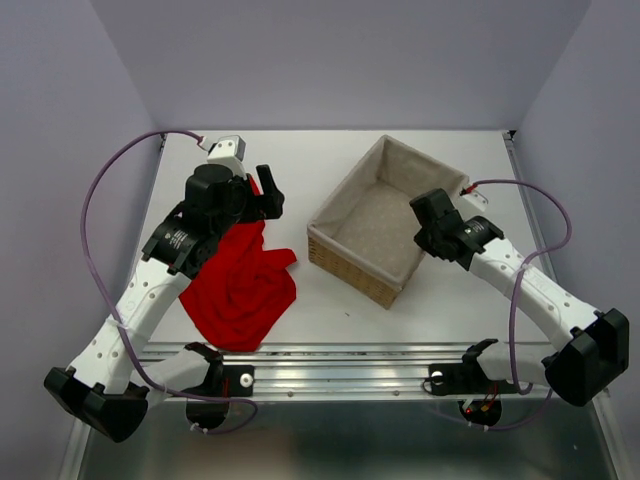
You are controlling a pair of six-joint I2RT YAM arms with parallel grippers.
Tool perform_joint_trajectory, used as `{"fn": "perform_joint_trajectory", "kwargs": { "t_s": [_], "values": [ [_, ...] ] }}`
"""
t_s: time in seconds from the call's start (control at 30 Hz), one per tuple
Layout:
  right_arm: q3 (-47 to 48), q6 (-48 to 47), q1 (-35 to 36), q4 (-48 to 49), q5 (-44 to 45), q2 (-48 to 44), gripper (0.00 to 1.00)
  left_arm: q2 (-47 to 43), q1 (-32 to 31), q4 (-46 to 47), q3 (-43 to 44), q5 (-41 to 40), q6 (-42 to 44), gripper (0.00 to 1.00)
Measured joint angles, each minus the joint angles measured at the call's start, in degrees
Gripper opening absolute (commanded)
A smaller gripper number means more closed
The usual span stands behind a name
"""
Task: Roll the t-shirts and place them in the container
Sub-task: Move the bin to the center of the board.
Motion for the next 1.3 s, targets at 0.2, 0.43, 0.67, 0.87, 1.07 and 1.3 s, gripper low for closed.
{"fn": "perform_joint_trajectory", "kwargs": {
  "t_s": [0.2,0.43,0.67,0.87,1.07,1.3],
  "values": [
    [2.3,1.9,-3.6,-2.5,3.8,1.1,0.01,0.4,0.0,0.0,0.0,0.2,0.6,0.99],
    [8.1,1.6,-13.4,-2.3,6.8,9.0,0.05,0.4,0.0,-0.2,0.0,-0.1,1.0,0.99],
    [10.6,-2.2,-18.2,3.5,8.4,13.7,0.89,0.6,0.0,-3.3,-0.4,-4.6,-1.1,0.99],
    [13.7,-12.9,-18.3,9.8,3.2,13.7,1.0,3.0,0.0,-7.9,-4.1,-8.8,-7.0,0.99],
    [15.8,-22.9,-17.8,10.6,-1.6,11.9,1.0,9.8,1.2,-11.9,-8.3,-13.4,-11.4,0.99],
    [22.3,-30.1,-13.4,9.6,-5.2,7.0,1.0,15.3,2.6,-10.7,-12.6,-15.9,-14.0,0.95]
  ]
}}
